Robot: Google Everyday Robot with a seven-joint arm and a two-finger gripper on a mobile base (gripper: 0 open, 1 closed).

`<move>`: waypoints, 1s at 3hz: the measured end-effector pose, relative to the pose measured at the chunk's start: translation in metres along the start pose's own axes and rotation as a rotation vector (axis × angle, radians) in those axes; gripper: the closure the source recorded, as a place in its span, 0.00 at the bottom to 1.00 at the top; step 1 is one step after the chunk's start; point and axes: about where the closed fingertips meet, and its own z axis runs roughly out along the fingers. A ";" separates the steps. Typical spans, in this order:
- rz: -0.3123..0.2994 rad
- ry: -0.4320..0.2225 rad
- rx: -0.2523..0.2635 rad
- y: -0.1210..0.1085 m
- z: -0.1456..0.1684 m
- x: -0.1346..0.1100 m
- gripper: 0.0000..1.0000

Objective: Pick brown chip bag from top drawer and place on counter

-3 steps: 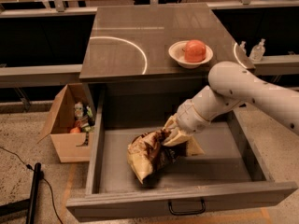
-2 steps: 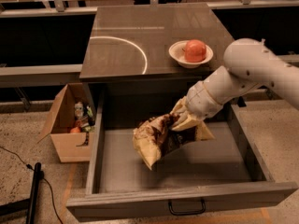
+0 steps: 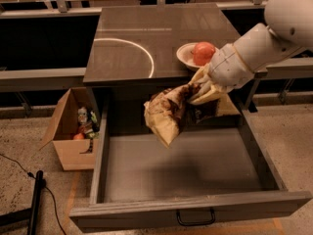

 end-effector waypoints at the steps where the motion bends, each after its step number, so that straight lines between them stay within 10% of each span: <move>1: -0.084 0.018 0.067 -0.030 -0.027 -0.023 1.00; 3: -0.210 0.007 0.195 -0.115 -0.030 -0.052 1.00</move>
Offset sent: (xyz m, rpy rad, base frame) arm 0.0883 0.0462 0.1082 0.0781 -0.3115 0.0393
